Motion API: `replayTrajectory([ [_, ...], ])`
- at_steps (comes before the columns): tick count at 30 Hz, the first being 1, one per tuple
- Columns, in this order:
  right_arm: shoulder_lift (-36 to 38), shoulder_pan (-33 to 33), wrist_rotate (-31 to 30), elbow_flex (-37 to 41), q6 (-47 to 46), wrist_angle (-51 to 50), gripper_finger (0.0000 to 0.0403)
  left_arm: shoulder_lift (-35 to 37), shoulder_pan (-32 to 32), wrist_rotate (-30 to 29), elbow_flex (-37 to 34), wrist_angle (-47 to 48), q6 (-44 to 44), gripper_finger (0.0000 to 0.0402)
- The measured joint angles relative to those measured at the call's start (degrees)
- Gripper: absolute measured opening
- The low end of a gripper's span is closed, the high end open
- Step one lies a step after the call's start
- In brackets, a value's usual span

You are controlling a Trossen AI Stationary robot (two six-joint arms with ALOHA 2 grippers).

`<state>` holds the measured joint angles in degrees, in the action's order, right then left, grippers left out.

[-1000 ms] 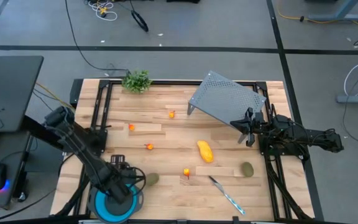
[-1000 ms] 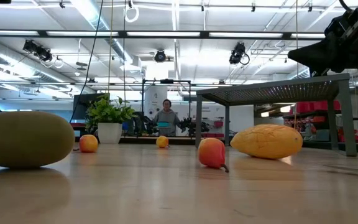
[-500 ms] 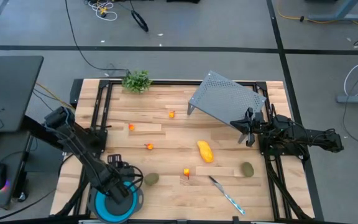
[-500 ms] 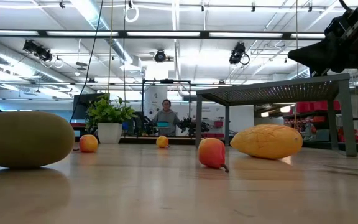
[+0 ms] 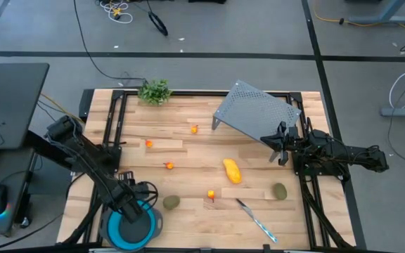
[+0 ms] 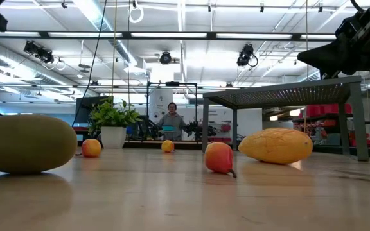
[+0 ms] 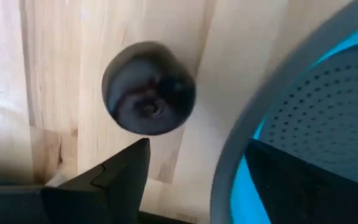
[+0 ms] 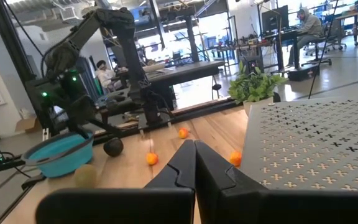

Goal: Pick & Place Fruit
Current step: Put the strainer bowl on the shelf

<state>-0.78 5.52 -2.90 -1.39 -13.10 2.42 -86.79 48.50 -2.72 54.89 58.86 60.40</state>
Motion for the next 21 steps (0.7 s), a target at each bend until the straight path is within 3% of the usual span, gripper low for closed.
replayTrajectory([
  [5,0.0,0.0,0.0,0.0,0.0,0.0,0.0000,0.2,-0.1,0.8,-0.8,-0.7,-0.6,0.0239],
  [15,0.0,0.0,0.0,0.0,0.0,0.0,0.0000,0.2,-0.3,1.1,-0.8,-4.1,0.1,0.0139],
  [21,0.0,0.0,0.0,0.0,0.0,0.0,0.0000,0.2,-0.3,1.1,-0.8,-7.1,-1.5,0.0102],
])
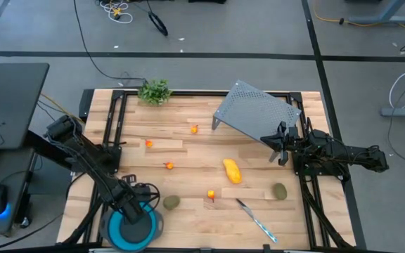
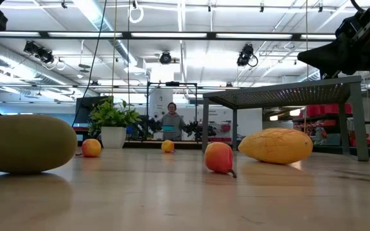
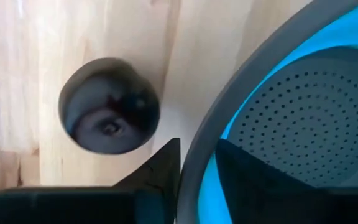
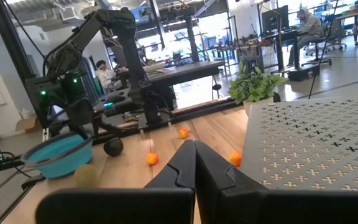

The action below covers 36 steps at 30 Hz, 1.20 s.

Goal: Pick & Place Fruit
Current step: Put the strainer bowl on the shelf

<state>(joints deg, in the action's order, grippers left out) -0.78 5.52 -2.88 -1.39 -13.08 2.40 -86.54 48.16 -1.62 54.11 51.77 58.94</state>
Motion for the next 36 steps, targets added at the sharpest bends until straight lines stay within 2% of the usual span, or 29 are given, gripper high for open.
replayTrajectory([
  [4,0.0,0.0,0.0,0.0,0.0,0.0,0.0000,0.0,0.0,0.1,0.0,0.0,-1.4,0.0080],
  [10,0.0,0.0,0.1,0.0,0.0,0.0,0.0000,0.2,0.0,0.7,0.0,0.3,-4.6,0.0027],
  [20,0.0,0.0,0.1,0.0,0.0,0.0,0.0000,3.2,-3.6,4.5,1.1,-0.3,-7.4,0.0027],
  [26,0.0,0.0,0.1,0.0,0.0,0.0,0.0000,9.6,-7.0,-0.9,4.7,0.2,-9.9,0.0022],
  [29,0.0,0.0,0.6,0.0,0.0,0.0,0.0000,12.0,-8.7,-2.3,6.1,4.2,-10.2,0.0022],
  [36,0.0,0.0,9.1,0.0,-2.0,2.4,0.0000,13.5,-14.3,-2.2,7.5,6.6,-17.1,0.0022],
])
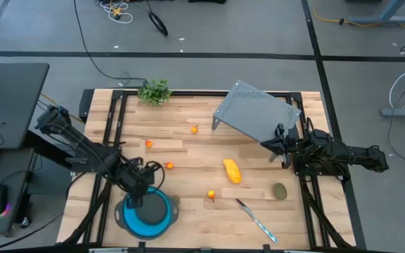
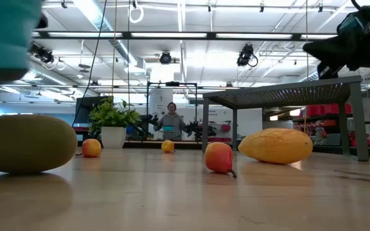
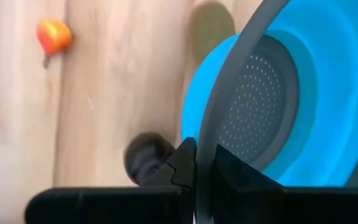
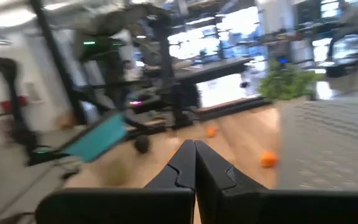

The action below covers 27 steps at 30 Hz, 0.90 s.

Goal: Pick & Place Fruit
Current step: Put the strainer bowl on the shelf

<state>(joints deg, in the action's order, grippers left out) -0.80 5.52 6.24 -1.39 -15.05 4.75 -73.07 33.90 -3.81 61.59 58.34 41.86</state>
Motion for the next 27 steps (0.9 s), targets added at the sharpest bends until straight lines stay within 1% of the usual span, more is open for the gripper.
replayTrajectory([
  [3,0.0,0.0,3.0,0.0,0.7,2.3,0.0000,0.0,-4.2,0.1,1.1,-0.8,-3.9,0.0022],
  [9,-0.9,0.0,2.9,0.0,5.4,3.9,0.0000,0.0,-13.2,2.8,4.1,-1.5,-12.5,0.0022],
  [14,-4.6,-0.1,2.9,-0.1,8.3,9.6,0.0000,-0.1,-21.5,5.1,7.3,-3.0,-18.9,0.0022],
  [17,-8.4,-0.7,2.2,-1.4,10.4,10.7,0.0000,-0.1,-26.6,4.9,8.9,-3.7,-21.5,0.0022],
  [23,-19.1,-3.8,-3.5,-7.2,15.9,11.4,0.0000,-0.1,-35.7,1.3,9.4,-10.4,-20.1,0.0022],
  [27,-28.2,-6.8,-6.5,-13.0,20.7,11.4,0.0000,-0.1,-40.5,3.6,9.4,-15.1,-18.3,0.0022],
])
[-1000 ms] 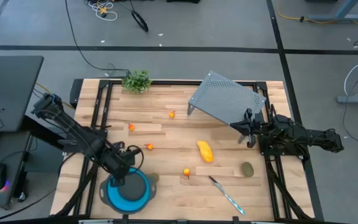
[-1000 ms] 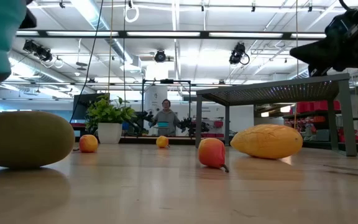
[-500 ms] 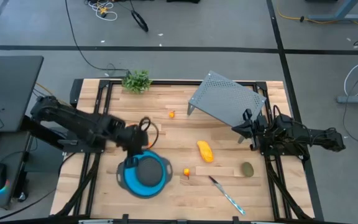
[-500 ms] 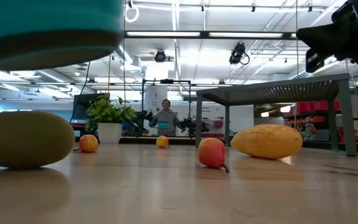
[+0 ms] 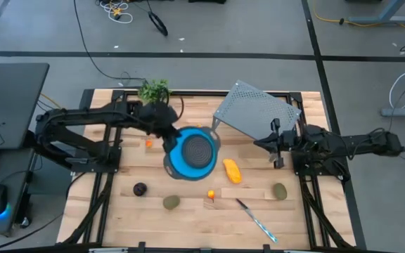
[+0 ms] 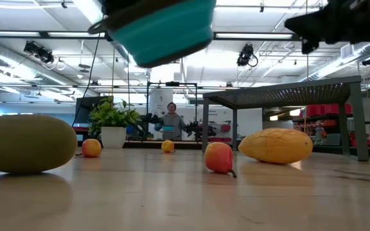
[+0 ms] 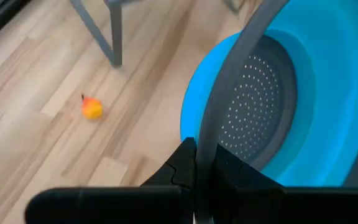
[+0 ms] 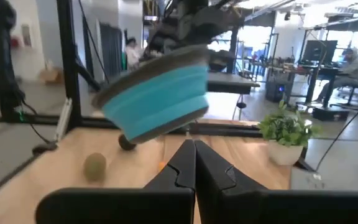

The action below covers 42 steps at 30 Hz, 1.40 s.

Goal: Pick & Place Fruit
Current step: Put the strainer bowl on the shelf

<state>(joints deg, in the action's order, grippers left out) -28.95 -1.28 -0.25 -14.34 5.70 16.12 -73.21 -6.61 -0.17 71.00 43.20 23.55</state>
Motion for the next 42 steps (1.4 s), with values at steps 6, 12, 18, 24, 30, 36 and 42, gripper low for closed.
replayTrajectory([
  [6,-15.4,-5.9,-6.4,-12.6,8.6,-5.1,0.0002,-0.1,-6.7,1.4,0.0,6.5,2.7,0.0022],
  [12,-32.7,-12.5,-13.5,-28.0,13.9,-13.4,0.0031,-2.2,-8.8,-1.2,0.0,11.2,2.4,0.0022],
  [18,-48.6,-16.3,-17.5,-40.3,14.3,-17.2,0.0063,-6.4,-8.6,3.4,0.0,11.6,1.3,0.0022],
  [24,-57.6,-18.2,-17.7,-45.6,16.9,-17.7,0.0092,-9.9,-8.4,4.8,0.0,12.2,-0.5,0.0024],
  [30,-64.7,-18.3,-18.2,-49.1,17.6,-17.6,0.0125,-11.3,-8.4,6.7,0.0,8.9,-1.5,0.0021],
  [36,-71.1,-17.9,-20.6,-52.6,19.0,-19.6,0.0153,-11.3,-8.4,7.8,0.0,7.0,-1.4,0.0029],
  [42,-73.3,-17.9,-23.8,-53.3,19.4,-20.6,0.0176,-11.3,-7.8,8.4,0.0,5.3,-2.0,0.0021],
])
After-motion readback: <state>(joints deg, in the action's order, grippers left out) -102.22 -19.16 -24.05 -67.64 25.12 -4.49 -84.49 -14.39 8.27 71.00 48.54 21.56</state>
